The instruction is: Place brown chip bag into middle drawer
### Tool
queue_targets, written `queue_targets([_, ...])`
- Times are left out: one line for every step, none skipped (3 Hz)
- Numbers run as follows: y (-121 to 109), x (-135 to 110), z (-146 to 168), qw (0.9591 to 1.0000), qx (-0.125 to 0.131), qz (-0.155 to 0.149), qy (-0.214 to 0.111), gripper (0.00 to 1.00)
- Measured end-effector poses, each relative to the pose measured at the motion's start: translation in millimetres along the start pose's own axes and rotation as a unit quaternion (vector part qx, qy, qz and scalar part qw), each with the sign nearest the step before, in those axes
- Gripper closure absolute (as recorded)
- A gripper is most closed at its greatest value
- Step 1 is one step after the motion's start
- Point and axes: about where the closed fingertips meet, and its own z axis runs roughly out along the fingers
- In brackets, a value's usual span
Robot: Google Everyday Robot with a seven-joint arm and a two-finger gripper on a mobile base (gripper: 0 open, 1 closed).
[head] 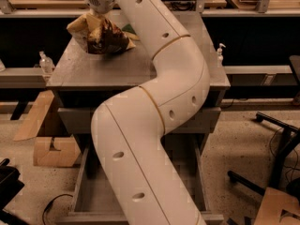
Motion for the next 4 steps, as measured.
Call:
queue_targets([-1.2, -2.8, 4.7, 1.0000, 0.002, 0.000, -0.004, 0.85])
queue_targets([-2.1, -4.9, 9.2, 1.0000, 0.003, 0.000, -0.006, 1.00])
queue_targets([-2.1, -4.9, 9.2, 1.0000, 0.003, 0.000, -0.006, 1.00])
queue_targets([-1.0, -7.3, 8.1, 1.0000, 0.006, 0.000, -0.002, 1.00])
